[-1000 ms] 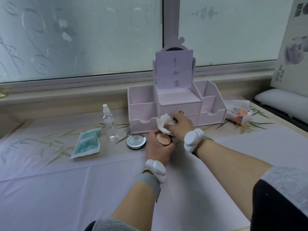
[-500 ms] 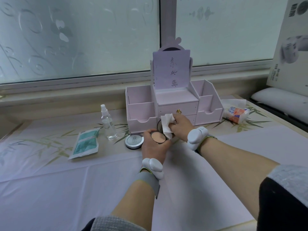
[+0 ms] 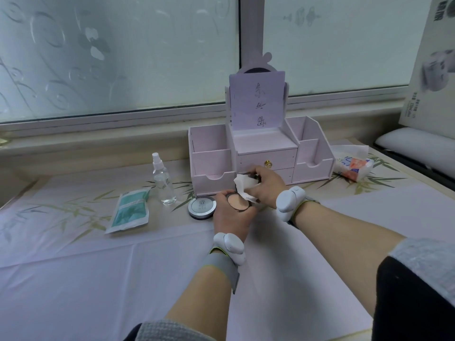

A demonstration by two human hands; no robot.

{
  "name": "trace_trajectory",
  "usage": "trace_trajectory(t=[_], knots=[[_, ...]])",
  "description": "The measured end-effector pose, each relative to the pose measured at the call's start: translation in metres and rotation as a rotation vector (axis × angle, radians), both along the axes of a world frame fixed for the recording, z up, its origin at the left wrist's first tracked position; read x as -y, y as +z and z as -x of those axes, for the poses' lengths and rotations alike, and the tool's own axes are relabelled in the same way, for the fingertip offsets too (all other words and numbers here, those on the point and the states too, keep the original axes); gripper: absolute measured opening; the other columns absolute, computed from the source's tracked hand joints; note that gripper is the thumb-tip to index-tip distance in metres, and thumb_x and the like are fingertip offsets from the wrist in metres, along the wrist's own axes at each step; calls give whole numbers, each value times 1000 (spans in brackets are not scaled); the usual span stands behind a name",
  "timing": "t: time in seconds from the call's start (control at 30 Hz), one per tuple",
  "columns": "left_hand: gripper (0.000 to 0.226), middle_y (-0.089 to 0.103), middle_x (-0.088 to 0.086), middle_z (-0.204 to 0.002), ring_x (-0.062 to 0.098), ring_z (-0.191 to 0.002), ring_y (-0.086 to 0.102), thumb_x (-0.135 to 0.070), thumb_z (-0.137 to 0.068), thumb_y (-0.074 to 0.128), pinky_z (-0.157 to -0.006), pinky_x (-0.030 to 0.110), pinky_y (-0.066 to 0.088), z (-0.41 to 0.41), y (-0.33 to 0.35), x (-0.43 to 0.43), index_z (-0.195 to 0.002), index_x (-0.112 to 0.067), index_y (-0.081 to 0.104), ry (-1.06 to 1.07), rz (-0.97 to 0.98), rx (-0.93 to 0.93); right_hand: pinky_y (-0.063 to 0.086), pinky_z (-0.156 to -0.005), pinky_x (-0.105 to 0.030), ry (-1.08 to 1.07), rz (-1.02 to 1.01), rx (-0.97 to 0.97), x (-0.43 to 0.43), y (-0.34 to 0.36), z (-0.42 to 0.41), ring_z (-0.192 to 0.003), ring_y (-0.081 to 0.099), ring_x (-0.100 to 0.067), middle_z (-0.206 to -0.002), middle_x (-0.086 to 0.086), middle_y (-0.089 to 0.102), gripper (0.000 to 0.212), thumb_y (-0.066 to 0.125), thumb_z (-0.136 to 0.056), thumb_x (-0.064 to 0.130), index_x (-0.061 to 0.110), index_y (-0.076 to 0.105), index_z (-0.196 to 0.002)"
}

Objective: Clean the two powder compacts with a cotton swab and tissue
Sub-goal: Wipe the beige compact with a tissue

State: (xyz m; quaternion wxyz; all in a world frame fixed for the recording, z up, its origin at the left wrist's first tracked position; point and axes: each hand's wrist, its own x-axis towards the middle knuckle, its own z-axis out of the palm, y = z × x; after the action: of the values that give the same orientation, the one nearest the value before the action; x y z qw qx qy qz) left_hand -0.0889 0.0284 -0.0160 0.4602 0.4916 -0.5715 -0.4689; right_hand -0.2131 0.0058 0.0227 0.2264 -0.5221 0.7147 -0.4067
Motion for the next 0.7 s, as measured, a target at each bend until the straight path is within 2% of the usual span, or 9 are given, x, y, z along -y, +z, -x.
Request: trace_trajectory(t=[0.13,0.27,0.3,0.33,0.4,0.43,0.5,0.63,0.7], knots=[[69,69,-5,-92,16,-82,66,-44,-49,70,-77,43,58,1,-3,-2,-113,-27,50,-21,14,8,43,-71,-23,-63,53,-61,0,-1,-4,-85,55,-19,-93,3,59,23,75,-79,19,23,61,-97],[66,69,-6,-93,18,-84,66,-42,-51,70,-79,45,58,-1,-6,1,-112,-32,50,-18,4,11,36,-53,-11,-72,90,-58,1,-2,-6,-77,53,-18,-82,3,59,15,71,-83,25,19,58,-88],[64,69,-6,-93,18,-84,66,-40,-52,70,-79,43,59,-1,-7,3,-112,-33,50,-16,1,3,38,-54,-10,-61,95,-51,1,-1,-5,-77,54,-19,-81,3,60,12,68,-85,26,19,60,-89],[63,68,-6,-93,16,-83,65,-38,-52,70,-78,36,59,-1,-7,4,-112,-32,51,-17,-3,-2,43,-60,-15,-46,97,-53,0,2,-4,-81,57,-21,-84,2,64,9,65,-88,26,19,63,-93],[61,65,-9,-93,6,-81,62,-31,-57,73,-68,13,50,-1,-7,6,-114,-28,51,-17,9,-12,46,-70,-26,-12,84,-85,-1,6,-1,-88,59,-24,-96,-4,68,18,58,-94,27,17,67,-106],[59,63,-10,-93,2,-80,60,-25,-61,76,-63,7,45,-2,-7,6,-115,-26,52,-14,21,-14,43,-70,-26,5,72,-104,-2,8,0,-89,58,-25,-99,-6,67,20,55,-96,27,16,66,-109],[57,61,-12,-92,-1,-81,58,-17,-68,80,-61,4,42,-3,-6,7,-117,-23,51,-14,31,-13,39,-72,-25,25,37,-108,-5,10,1,-88,56,-24,-97,-5,63,21,51,-99,26,14,64,-109],[69,61,-14,-93,3,-83,60,-38,-53,80,-64,3,42,-5,-5,5,-114,-25,51,-18,49,-7,38,-77,-27,60,-40,-98,-9,12,4,-89,54,-24,-94,-4,59,10,49,-98,18,19,59,-99],[67,61,-14,-93,2,-83,60,-35,-57,87,-63,2,41,-5,-7,8,-113,-26,50,-12,56,8,41,-80,-28,91,-78,-106,-10,13,7,-91,53,-23,-96,-5,58,15,50,-95,9,16,61,-102]])
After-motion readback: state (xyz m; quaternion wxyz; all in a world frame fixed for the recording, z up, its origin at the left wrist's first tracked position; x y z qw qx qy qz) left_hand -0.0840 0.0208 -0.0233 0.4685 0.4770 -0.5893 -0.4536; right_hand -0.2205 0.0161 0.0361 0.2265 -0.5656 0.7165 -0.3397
